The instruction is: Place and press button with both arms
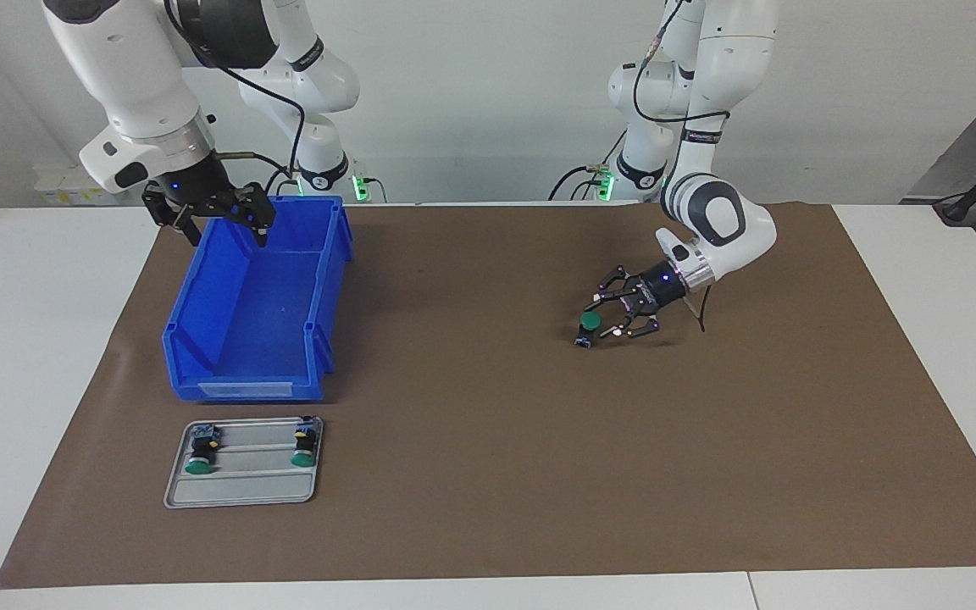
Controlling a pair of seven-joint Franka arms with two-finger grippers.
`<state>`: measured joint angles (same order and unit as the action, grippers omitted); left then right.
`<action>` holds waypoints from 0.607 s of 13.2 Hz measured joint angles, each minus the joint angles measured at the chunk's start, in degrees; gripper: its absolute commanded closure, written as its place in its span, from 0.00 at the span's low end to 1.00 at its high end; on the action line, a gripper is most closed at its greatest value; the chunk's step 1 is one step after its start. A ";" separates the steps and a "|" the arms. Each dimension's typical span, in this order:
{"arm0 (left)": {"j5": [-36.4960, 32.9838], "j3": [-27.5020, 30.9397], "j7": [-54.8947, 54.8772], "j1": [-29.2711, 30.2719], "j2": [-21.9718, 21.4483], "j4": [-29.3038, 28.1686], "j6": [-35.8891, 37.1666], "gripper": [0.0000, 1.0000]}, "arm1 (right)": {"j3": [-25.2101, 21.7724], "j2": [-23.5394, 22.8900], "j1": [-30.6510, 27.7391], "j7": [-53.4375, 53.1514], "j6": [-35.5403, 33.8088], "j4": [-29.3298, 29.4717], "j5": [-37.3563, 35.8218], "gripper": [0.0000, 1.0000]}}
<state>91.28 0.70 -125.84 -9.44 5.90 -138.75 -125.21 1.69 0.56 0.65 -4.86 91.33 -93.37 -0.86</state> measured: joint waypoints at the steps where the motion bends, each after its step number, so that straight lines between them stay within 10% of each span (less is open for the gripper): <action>1: 0.00 0.00 0.00 0.00 -0.25 -0.38 -0.01 0.35 | 0.00 0.00 0.00 0.00 0.00 0.00 0.00 0.00; 8: -0.03 -0.36 -0.01 -0.88 -1.03 -1.90 -1.93 0.28 | 0.00 0.00 0.00 0.00 0.00 0.00 0.00 0.00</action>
<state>91.25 0.34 -125.85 -10.32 4.87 -140.66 -127.14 1.69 0.56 0.65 -4.86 91.33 -93.37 -0.86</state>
